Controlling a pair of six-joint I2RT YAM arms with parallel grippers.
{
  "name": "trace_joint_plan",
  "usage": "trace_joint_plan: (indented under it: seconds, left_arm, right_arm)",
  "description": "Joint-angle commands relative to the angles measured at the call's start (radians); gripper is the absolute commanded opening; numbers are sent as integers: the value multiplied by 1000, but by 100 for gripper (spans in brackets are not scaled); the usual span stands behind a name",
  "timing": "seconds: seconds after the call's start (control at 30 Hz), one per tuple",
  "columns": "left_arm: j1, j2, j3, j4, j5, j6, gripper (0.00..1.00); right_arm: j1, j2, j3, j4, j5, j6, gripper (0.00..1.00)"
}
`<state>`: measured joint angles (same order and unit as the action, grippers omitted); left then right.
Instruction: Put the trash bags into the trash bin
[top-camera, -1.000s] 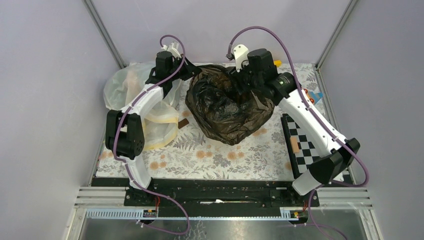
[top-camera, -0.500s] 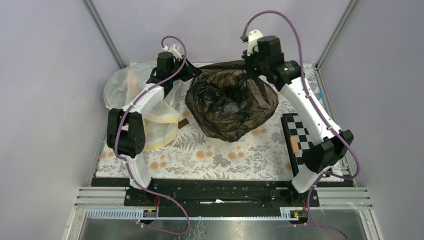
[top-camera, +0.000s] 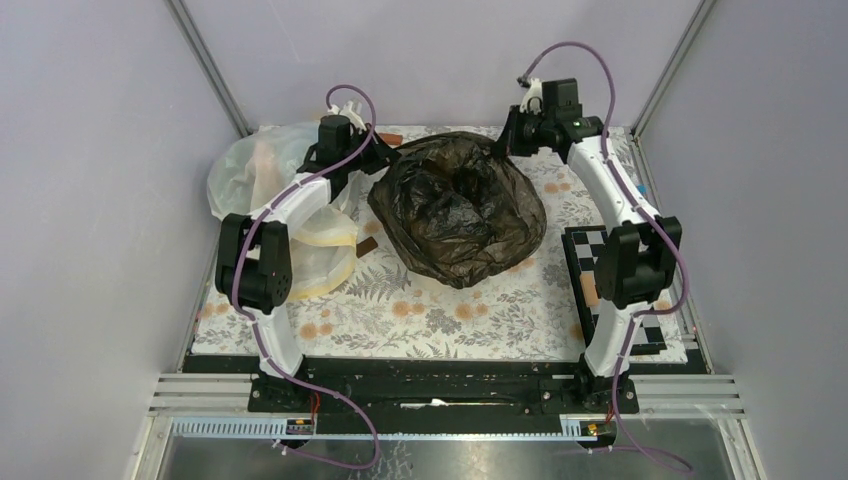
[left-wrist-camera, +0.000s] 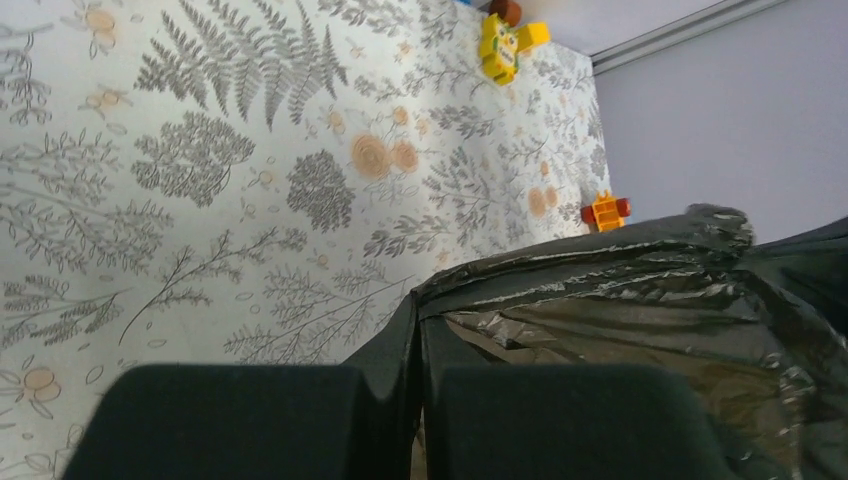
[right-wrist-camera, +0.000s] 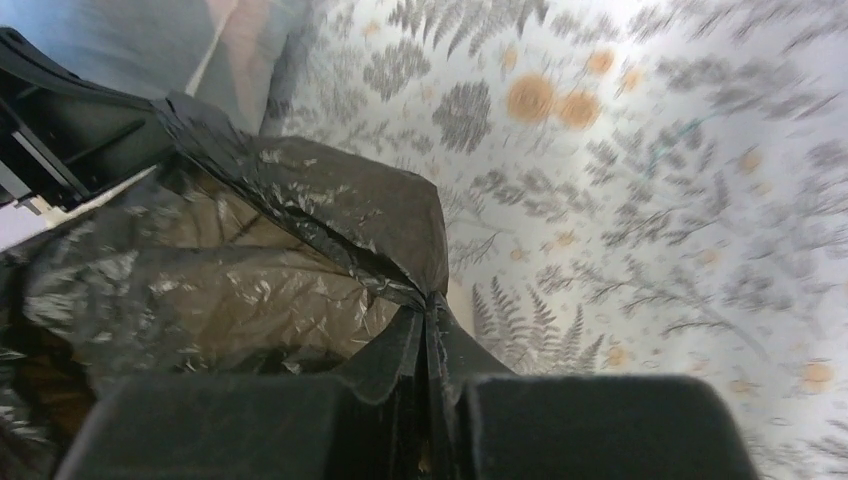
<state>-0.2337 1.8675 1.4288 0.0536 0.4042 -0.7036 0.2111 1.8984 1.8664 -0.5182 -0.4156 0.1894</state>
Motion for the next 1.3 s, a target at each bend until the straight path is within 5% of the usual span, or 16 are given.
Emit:
trace_joint_plan:
  seconds: [0.0, 0.13, 0.3, 0.57, 0.73, 0.97, 1.27]
  left_arm:
    - [-1, 6, -37, 56, -28, 19, 0]
    - [-5, 13, -66, 71, -34, 23, 0]
    - [-5, -18, -55, 53, -65, 47, 1]
    - [51, -238, -3, -51, -272, 52, 63]
    - [65, -447, -161, -52, -355, -15, 87]
    - [79, -822, -491, -49, -360, -145, 92]
    - [79, -1171, -720, -167, -74, -253, 91]
  right_arm:
    - [5, 39, -121, 75, -156, 110, 7]
    - [5, -21, -309, 242, -157, 166, 19]
    - [-1, -73, -283, 206, -75, 153, 31]
    - [-45, -255, -240, 118, 151, 139, 68]
    - [-51, -413, -359, 152, 262, 177, 82]
    - [-52, -681, -640, 284, 210, 249, 84]
    - [-51, -934, -934, 346, 126, 343, 87]
